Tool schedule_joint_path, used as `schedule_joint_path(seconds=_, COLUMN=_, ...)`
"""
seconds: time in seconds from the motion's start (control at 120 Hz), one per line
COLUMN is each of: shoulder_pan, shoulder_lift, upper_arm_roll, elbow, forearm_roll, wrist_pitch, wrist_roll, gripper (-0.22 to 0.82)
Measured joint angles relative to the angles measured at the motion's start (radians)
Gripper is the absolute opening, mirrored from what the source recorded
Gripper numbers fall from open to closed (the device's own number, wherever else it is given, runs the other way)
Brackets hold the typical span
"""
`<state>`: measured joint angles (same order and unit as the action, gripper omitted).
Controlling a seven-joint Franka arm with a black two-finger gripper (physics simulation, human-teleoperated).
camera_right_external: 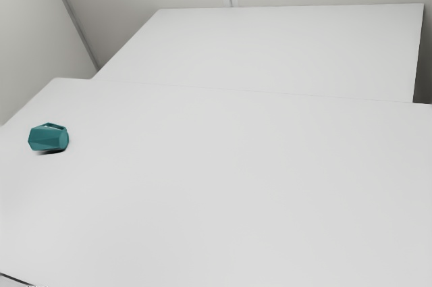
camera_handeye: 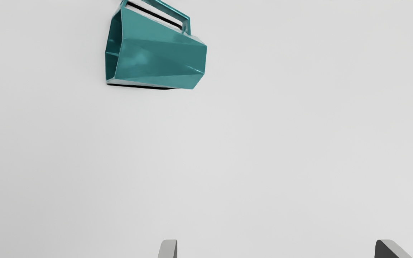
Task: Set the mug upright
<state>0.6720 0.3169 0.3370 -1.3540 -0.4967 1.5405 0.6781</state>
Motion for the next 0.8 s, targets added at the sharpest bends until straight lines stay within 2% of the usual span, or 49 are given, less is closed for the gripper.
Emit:
schedule_joint_path(seconds=0.058, shoulder_pan=0.086, shoulder_lift=0.068, upper_arm_roll=-0.082, elbow=0.062, forearm_roll=-0.025, wrist_pitch=-0.007, wrist_roll=0.034, gripper=0.60)
schedule_joint_path(seconds=0.142, shoulder_pan=0.185, shoulder_lift=0.141, upper_arm_roll=-0.165, elbow=0.115, forearm_roll=-0.055, wrist_pitch=-0.013, wrist_roll=0.083, gripper=0.60)
schedule_joint_path(seconds=0.217, shoulder_pan=0.286, shoulder_lift=0.219, upper_arm_roll=-0.276, elbow=0.172, forearm_roll=-0.071, wrist_pitch=-0.017, wrist_roll=0.126, gripper=0.60)
schedule_joint_path(seconds=0.325, shoulder_pan=0.401, shoulder_lift=0.290, upper_arm_roll=-0.399, elbow=0.208, forearm_roll=-0.078, wrist_pitch=-0.018, wrist_roll=0.186, gripper=0.60)
schedule_joint_path(seconds=0.492, shoulder_pan=0.460, shoulder_lift=0.376, upper_arm_roll=-0.458, elbow=0.245, forearm_roll=-0.075, wrist_pitch=-0.013, wrist_roll=0.265, gripper=0.60)
schedule_joint_path(seconds=0.8, shoulder_pan=0.442, shoulder_lift=0.552, upper_arm_roll=-0.502, elbow=0.399, forearm_roll=-0.028, wrist_pitch=0.042, wrist_roll=0.380, gripper=0.60)
